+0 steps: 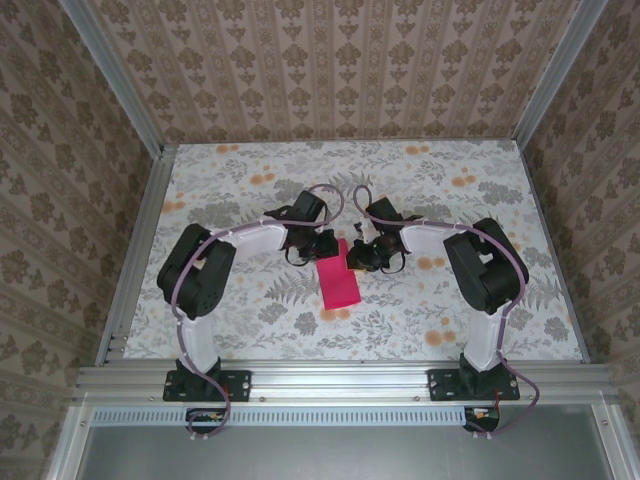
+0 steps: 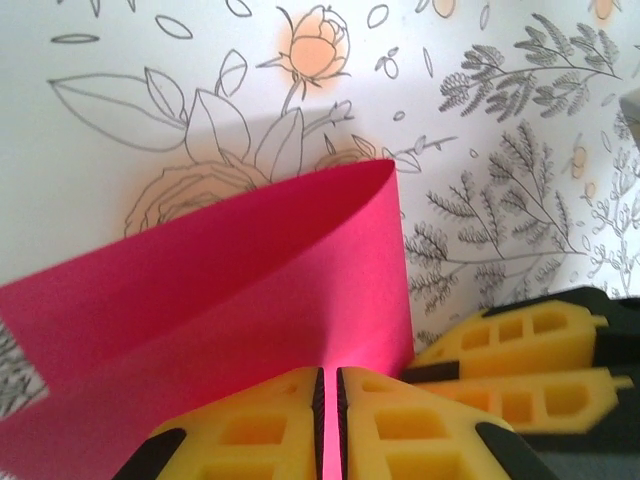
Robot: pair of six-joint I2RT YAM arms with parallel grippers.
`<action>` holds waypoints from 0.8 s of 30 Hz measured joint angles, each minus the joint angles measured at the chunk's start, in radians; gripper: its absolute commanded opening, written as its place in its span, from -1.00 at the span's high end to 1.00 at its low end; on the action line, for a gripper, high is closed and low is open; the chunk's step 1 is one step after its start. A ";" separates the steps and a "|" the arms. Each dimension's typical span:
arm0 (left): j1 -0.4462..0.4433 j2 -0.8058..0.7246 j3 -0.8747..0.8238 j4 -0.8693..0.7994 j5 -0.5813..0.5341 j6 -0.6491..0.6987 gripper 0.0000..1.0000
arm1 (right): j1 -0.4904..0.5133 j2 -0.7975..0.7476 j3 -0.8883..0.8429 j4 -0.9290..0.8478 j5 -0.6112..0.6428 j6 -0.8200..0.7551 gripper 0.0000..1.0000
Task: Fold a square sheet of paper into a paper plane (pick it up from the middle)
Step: Fold the square sheet of paper in half at the center of the table.
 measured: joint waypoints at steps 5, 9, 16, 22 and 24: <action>0.004 0.046 0.031 -0.002 0.000 0.000 0.73 | 0.000 0.003 0.005 -0.003 -0.006 -0.016 0.65; 0.005 0.069 0.040 -0.003 0.000 0.000 0.74 | 0.000 0.003 0.006 -0.004 -0.006 -0.019 0.65; 0.011 0.080 0.045 -0.010 0.004 0.000 0.75 | 0.001 0.002 0.011 -0.013 -0.011 -0.019 0.62; 0.011 0.082 0.045 -0.010 0.004 0.000 0.75 | 0.003 -0.014 0.013 -0.019 -0.027 -0.015 0.58; 0.011 0.082 0.046 -0.011 0.004 0.000 0.76 | 0.005 -0.019 0.013 -0.019 -0.035 -0.015 0.56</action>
